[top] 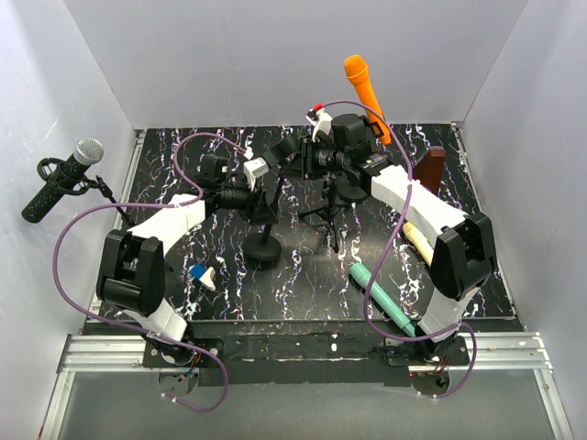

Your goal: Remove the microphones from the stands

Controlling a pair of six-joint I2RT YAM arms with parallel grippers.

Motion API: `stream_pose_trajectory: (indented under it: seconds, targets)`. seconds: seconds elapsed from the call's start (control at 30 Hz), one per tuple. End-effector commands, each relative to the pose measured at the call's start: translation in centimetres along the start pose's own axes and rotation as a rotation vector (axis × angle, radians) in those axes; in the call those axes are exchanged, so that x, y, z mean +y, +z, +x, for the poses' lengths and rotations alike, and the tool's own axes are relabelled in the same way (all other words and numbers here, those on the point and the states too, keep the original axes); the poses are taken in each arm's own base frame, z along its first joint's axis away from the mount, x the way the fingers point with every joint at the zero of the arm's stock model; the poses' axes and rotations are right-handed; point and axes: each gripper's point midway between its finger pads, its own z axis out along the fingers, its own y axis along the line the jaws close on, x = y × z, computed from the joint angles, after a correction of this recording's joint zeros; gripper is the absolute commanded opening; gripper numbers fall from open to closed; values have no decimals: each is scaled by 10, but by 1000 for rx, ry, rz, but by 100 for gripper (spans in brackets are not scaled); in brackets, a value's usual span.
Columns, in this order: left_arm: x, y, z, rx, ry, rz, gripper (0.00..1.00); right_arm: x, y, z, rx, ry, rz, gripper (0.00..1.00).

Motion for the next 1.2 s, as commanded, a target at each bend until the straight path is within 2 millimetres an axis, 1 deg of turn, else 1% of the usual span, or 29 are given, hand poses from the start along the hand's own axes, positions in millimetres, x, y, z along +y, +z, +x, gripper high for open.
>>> stream_pose_trajectory:
  seconds: [0.0,0.03,0.07,0.1,0.13,0.23,0.27,0.33,0.4,0.43,0.47,0.5,0.53,0.57,0.63,0.67,0.77,0.8,0.87,0.9,0.93,1.03,1.07,1.1,1.13,1.17]
  targets:
    - [-5,3,-34,-135,44,13,40,16,-6,-7,-24,-27,-51,1]
    - [-6,2,-39,-145,41,15,34,16,-6,-7,-22,-25,-50,1]
    - [-7,2,-41,-147,36,22,26,16,-6,-6,-20,-25,-51,1]
    - [-10,1,-44,-148,34,29,15,16,-7,-7,-22,-27,-50,1]
    - [-11,0,-47,-152,40,27,0,16,-7,-7,-22,-25,-50,1]
    - [-17,-6,-57,-160,82,-25,0,18,-7,-11,-30,-24,-49,1]
    - [-18,-6,-61,-159,98,-62,0,18,-8,-14,-39,-27,-34,1]
    - [-18,-9,-74,-169,171,-181,0,10,-9,-22,-62,-25,28,1]
    - [-8,-13,-86,-183,269,-416,0,4,-11,-30,-86,-26,79,1]
    - [-2,-17,-89,-188,317,-529,0,3,-12,-33,-93,-22,93,1]
    - [7,-28,-94,-213,339,-684,0,2,-12,-34,-95,-21,101,1]
    - [12,-34,-90,-209,344,-821,0,2,-13,-35,-94,-12,106,1]
    - [17,-41,-90,-219,354,-928,0,3,-13,-36,-95,-6,107,1]
    - [22,-39,-81,-185,360,-976,0,3,-12,-34,-88,2,111,1]
    - [24,-35,-67,-134,348,-990,0,4,-11,-34,-86,2,119,1]
    - [22,-31,-66,-137,340,-977,0,4,-11,-34,-86,0,120,1]
    - [13,-18,-49,-91,307,-884,0,3,-10,-32,-82,-4,120,1]
    - [7,-11,-45,-73,306,-823,6,3,-9,-30,-79,-7,118,1]
    - [-9,3,-36,-36,315,-690,40,-1,-8,-27,-74,-17,121,1]
    - [-17,6,-36,-34,319,-637,60,-3,-7,-25,-70,-20,123,1]
    - [-21,7,-35,-34,314,-602,70,-5,-6,-23,-67,-21,124,1]
    - [-33,3,-37,-42,256,-381,79,0,-4,-21,-60,-38,75,1]
    - [-39,3,-29,-20,229,-272,79,5,-3,-20,-56,-56,38,1]
    - [-35,-1,-23,8,199,-219,79,13,-1,-17,-42,-78,-30,1]
    - [-26,-7,-23,15,173,-203,79,19,-1,-12,-28,-92,-95,1]
    - [-16,-11,-22,9,136,-194,77,21,0,-10,-23,-101,-127,1]
